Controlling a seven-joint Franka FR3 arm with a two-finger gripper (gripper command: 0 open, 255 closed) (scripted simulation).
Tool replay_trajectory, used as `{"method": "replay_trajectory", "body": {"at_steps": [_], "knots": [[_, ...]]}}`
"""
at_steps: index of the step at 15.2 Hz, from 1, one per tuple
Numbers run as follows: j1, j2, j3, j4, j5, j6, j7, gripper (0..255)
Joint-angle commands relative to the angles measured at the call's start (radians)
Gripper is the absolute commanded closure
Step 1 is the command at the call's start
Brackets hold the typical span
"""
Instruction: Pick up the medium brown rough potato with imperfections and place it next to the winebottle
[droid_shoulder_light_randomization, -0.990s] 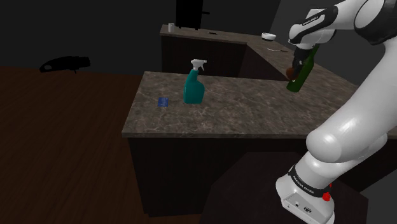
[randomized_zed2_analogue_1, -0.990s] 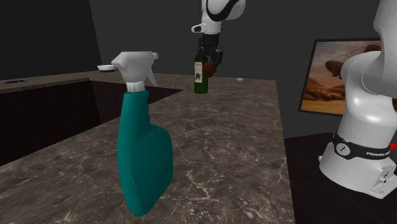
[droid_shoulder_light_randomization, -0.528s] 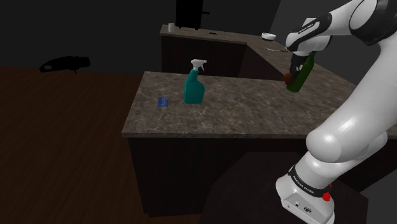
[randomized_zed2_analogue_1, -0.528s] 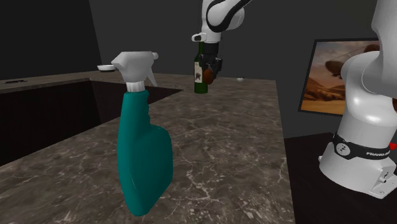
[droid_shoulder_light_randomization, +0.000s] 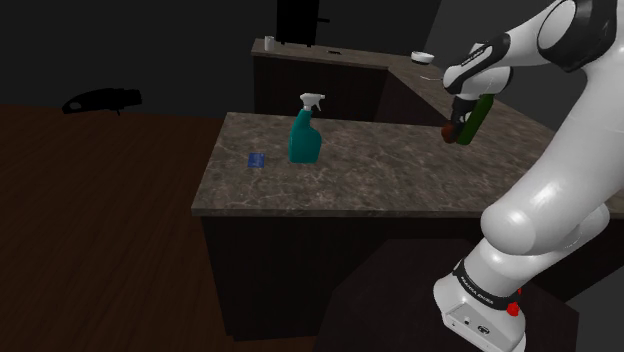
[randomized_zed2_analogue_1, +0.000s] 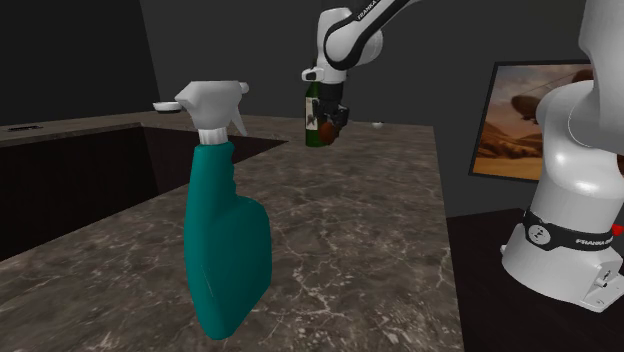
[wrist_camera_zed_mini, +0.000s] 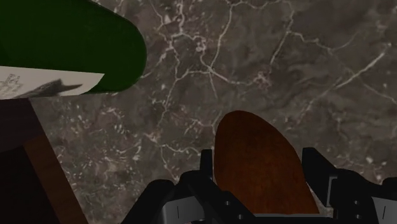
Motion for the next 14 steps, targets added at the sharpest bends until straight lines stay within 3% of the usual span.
{"method": "replay_trajectory", "body": {"at_steps": [1, 8, 14], "knots": [[-0.002, 0.015, 0.001, -0.012, 0.007, 0.026, -0.002, 255], [-0.012, 0.074, 0.009, -0.045, 0.037, 0.113, -0.013, 255], [-0.012, 0.074, 0.009, -0.045, 0.037, 0.113, -0.012, 255]]}}
